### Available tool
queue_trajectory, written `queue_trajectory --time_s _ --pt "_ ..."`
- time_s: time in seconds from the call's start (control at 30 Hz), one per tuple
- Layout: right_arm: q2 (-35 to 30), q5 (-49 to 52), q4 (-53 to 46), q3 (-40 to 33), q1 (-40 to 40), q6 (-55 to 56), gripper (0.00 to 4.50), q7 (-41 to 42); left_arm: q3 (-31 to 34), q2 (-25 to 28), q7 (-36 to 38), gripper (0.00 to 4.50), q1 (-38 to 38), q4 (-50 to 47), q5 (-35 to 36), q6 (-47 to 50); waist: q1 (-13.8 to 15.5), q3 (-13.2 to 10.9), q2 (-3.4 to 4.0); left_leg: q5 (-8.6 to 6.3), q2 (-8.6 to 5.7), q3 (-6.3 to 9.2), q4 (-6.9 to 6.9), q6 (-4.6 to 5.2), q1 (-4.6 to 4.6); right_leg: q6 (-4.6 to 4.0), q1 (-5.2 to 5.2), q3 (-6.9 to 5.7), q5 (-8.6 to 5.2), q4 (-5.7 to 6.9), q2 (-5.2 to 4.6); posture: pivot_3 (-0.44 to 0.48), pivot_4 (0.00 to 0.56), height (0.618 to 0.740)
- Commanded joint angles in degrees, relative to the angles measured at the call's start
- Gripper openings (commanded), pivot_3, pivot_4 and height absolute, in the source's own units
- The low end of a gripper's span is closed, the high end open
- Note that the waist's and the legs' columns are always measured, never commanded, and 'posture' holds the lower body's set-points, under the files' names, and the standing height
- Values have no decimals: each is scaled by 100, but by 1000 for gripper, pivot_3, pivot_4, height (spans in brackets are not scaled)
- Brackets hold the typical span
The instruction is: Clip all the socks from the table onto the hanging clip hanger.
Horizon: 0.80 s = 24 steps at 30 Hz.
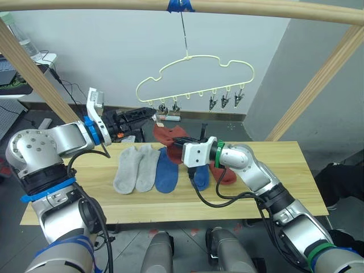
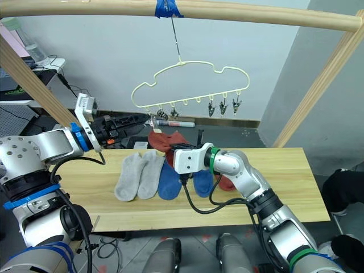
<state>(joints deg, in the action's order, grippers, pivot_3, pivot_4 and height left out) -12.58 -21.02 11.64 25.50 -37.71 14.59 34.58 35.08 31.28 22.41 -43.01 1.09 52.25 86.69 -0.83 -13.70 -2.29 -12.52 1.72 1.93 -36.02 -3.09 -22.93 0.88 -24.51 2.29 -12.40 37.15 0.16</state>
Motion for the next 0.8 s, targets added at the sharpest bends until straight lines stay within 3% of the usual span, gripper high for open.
queue_trajectory --time_s 0.03,0.13,0.3,0.5,0.7,0.8 --pt "105 254 -160 -136 -85 -228 1758 57 -575 247 237 4500 458 -1207 -100 -621 -7 0 0 -1 -1 0 2 -2 1 0 0 0 0 -1 -2 83 226 740" --pt "115 435 -324 -142 -6 -448 2651 201 -653 58 66 4500 651 -1667 -68 -947 53 0 0 0 -4 15 2 -3 -4 -3 3 -2 1 -1 -18 86 224 740" --pt "80 956 -972 -343 377 -1129 4380 481 -1406 26 65 4500 1367 -2439 -723 -2064 86 0 0 -1 -10 19 0 -3 -4 0 11 -5 -1 -8 -18 105 213 740" --pt "493 2515 -2228 -1245 698 -3363 4454 473 -2182 -199 91 4500 2165 -2623 -1937 -4101 107 0 0 -1 -8 25 -1 -2 -4 -3 12 -9 -2 -7 -16 99 205 740" --pt "264 2907 -2877 -1547 659 -4113 4454 399 -2330 -635 -139 4500 2241 -2056 -2797 -5667 120 2 1 0 -10 24 -2 0 -3 -6 12 -12 -1 -6 -1 77 202 740" --pt "111 2992 -3018 -1566 634 -4299 4500 358 -2386 -848 -142 3905 2158 -1700 -2931 -6079 105 2 1 -2 -12 13 -2 1 -4 -5 12 -13 -1 -11 16 68 204 740"
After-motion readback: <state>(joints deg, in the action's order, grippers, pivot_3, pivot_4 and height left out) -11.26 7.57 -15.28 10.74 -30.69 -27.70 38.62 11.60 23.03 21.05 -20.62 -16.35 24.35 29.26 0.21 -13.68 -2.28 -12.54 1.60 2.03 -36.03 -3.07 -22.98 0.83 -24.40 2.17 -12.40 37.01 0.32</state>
